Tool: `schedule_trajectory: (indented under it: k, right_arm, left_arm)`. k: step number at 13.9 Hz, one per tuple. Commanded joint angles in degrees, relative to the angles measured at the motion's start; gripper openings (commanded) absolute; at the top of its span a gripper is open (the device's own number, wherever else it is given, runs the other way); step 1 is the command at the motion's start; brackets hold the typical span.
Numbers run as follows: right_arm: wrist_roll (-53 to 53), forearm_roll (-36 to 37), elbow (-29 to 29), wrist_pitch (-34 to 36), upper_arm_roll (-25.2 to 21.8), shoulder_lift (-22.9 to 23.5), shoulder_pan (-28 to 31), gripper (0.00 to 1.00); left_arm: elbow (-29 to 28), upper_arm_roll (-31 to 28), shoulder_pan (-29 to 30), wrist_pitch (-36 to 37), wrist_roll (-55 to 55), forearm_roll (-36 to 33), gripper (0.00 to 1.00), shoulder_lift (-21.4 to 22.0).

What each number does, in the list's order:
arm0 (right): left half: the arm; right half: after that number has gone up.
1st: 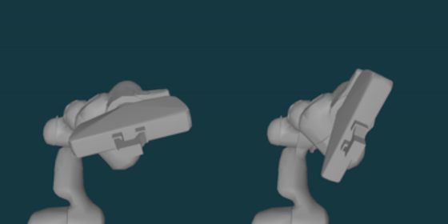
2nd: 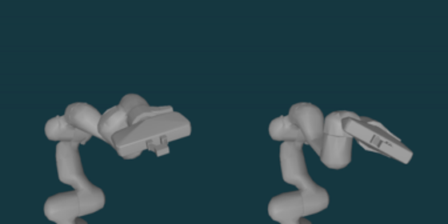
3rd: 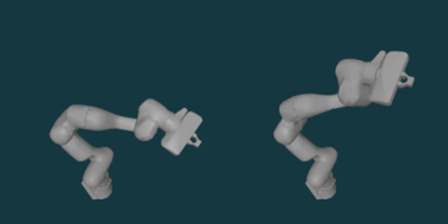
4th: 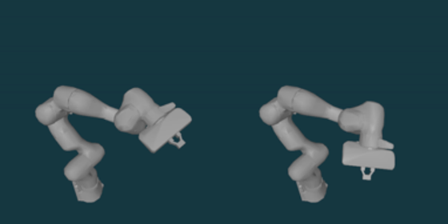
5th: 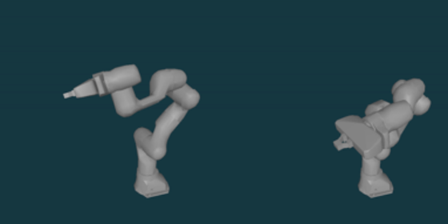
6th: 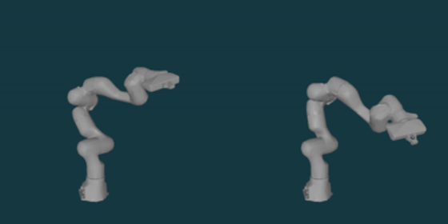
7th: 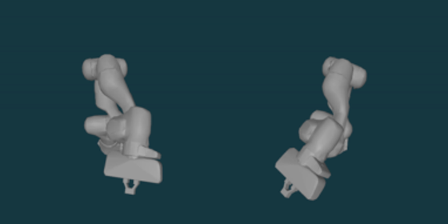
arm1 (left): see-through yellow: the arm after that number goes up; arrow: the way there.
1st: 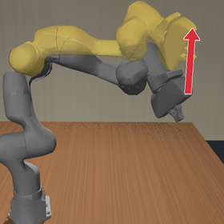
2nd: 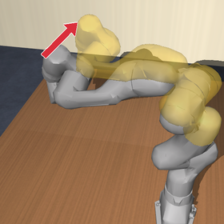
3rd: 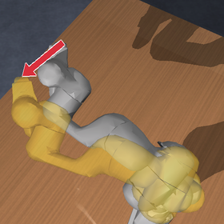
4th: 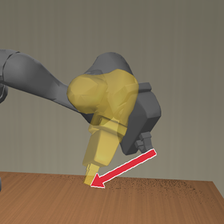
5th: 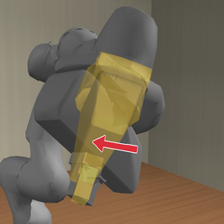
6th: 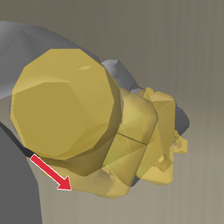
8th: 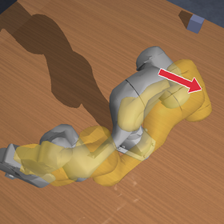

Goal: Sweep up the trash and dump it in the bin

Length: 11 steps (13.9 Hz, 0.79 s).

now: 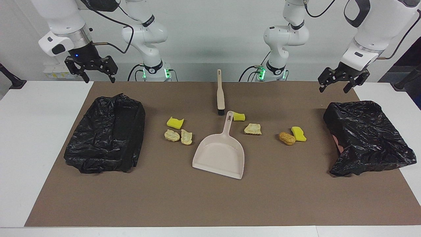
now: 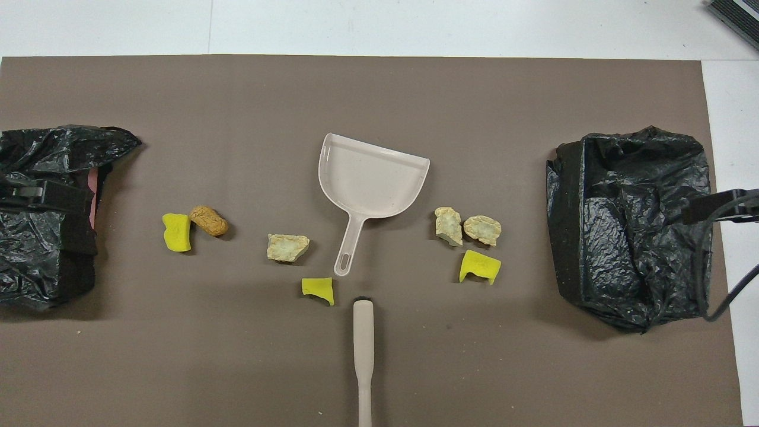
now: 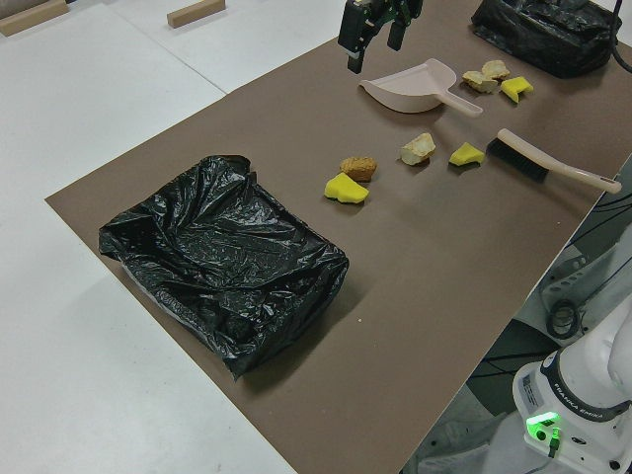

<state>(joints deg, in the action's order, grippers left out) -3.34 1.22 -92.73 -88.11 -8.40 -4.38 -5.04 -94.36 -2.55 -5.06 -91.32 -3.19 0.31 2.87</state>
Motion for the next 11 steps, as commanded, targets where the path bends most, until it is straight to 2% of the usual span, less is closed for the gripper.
schedule_trajectory:
  k: [1, 8, 11]
  right_arm:
    - [-1.05, 0.45, -0.43, -0.48, 0.40, -0.46, 0.38, 1.00]
    - [-1.05, 0.01, -0.43, -0.48, 0.67, -0.46, -0.15, 1.00]
    - [-1.05, 0.01, -0.43, -0.48, 0.67, -0.46, -0.15, 1.00]
  left_arm:
    - [0.49, -0.44, -0.56, 0.79, -0.23, 0.57, 1.00, 0.47]
    - [-2.93, 0.09, -0.83, 0.26, -0.41, 0.57, 1.00, 1.70]
    - [-7.14, 0.18, -4.16, -1.57, 0.11, 0.74, 1.00, 2.84]
